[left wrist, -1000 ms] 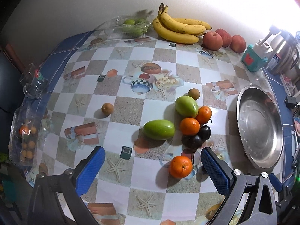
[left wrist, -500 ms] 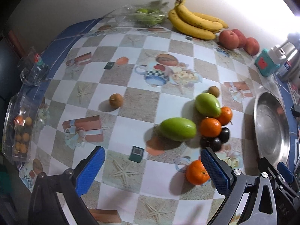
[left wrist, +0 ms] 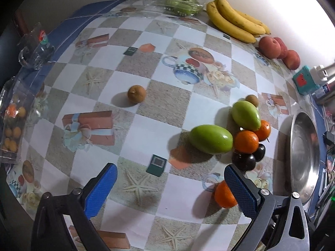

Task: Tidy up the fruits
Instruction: 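Lower the right tool onto a black plum and close its fingers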

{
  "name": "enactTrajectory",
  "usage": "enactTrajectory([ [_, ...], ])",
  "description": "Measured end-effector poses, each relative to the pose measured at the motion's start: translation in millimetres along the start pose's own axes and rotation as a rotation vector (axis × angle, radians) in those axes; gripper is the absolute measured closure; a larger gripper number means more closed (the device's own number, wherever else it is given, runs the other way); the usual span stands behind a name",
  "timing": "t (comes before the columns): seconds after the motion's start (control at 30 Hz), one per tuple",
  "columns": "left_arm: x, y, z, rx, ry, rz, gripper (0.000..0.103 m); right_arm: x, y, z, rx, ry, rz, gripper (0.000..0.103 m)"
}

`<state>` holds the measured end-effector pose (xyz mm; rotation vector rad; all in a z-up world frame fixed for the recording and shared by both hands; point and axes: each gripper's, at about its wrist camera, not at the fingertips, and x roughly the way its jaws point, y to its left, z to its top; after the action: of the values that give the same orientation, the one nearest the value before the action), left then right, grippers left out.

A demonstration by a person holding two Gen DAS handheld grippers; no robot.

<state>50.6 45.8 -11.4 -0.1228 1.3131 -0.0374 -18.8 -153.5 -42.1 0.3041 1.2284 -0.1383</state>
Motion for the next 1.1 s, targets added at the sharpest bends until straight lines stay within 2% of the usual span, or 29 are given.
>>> enactTrajectory([
  [0.07,1.5,-5.8,-1.7,0.020,0.005,-0.011,0.000,2.8,-3.7,-1.8,0.004,0.022,-0.010,0.006],
  [0.23,7.0,-20.7,-7.9,0.068,0.029,-0.027,0.000,-0.2,-1.4,-3.8,-0.018,-0.007,-0.012,0.006],
  [0.6,14.1,-22.4,-10.4,0.055,0.054,-0.034,0.000,7.6,-0.4,-6.5,-0.020,0.012,0.010,0.020],
  [0.67,15.2,-24.0,-10.2,0.056,0.068,-0.056,0.000,6.3,1.4,-6.9,-0.030,0.003,0.023,0.031],
  [0.8,16.2,-28.4,-10.4,0.059,0.074,-0.078,0.000,7.1,4.7,-7.0,-0.044,-0.006,0.038,0.041],
  [0.87,16.3,-28.9,-10.0,0.058,0.078,-0.080,0.000,7.0,7.3,-6.8,-0.056,-0.009,0.054,0.050],
  [1.1,19.7,-30.6,-11.5,0.051,0.092,-0.086,0.000,8.8,19.2,-5.9,-0.100,-0.004,0.068,0.061],
])
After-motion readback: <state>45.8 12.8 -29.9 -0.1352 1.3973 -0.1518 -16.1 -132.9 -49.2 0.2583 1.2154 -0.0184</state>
